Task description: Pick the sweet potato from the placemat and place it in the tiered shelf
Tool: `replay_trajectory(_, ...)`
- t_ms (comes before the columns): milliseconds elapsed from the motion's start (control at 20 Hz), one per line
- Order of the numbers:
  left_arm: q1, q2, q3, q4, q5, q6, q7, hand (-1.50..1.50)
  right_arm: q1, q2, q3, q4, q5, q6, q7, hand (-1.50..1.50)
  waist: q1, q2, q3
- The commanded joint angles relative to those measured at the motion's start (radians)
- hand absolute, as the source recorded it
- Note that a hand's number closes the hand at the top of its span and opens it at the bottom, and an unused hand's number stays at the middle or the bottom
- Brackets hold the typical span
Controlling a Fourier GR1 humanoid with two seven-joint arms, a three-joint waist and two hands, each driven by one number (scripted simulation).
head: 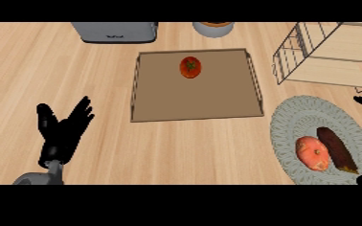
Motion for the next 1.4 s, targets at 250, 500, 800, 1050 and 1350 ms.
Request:
replay_trajectory(250,0.017,-0.028,0.059,0.064,-0.016,-0.072,-0.048,0.00,0.027,0.112,-0.002,-0.020,0.194,-0.014,0.059,-1.50,-0.005,0.000,0.000)
replay_trajectory(500,0.013,-0.029,0.085,0.008,-0.052,-0.061,0.012,0.00,-0.011,0.186,0.014,0.024,0.305,0.000,0.054,-1.50,-0.001,0.000,0.000)
replay_trajectory(800,0.048,-0.053,0.100,-0.034,-0.088,-0.074,0.007,0.00,-0.023,0.255,-0.011,0.038,0.376,0.020,0.053,-1.50,0.000,-0.001,0.000)
replay_trajectory(1050,0.077,-0.075,0.086,-0.135,-0.103,-0.064,0.088,0.00,0.030,0.274,-0.032,0.101,0.474,-0.049,-0.030,-1.50,0.000,-0.001,0.000)
replay_trajectory(1350,0.039,-0.082,0.119,-0.099,-0.124,-0.087,0.086,0.00,-0.041,0.354,-0.004,0.292,0.604,-0.174,-0.106,-1.50,0.002,-0.001,0.000)
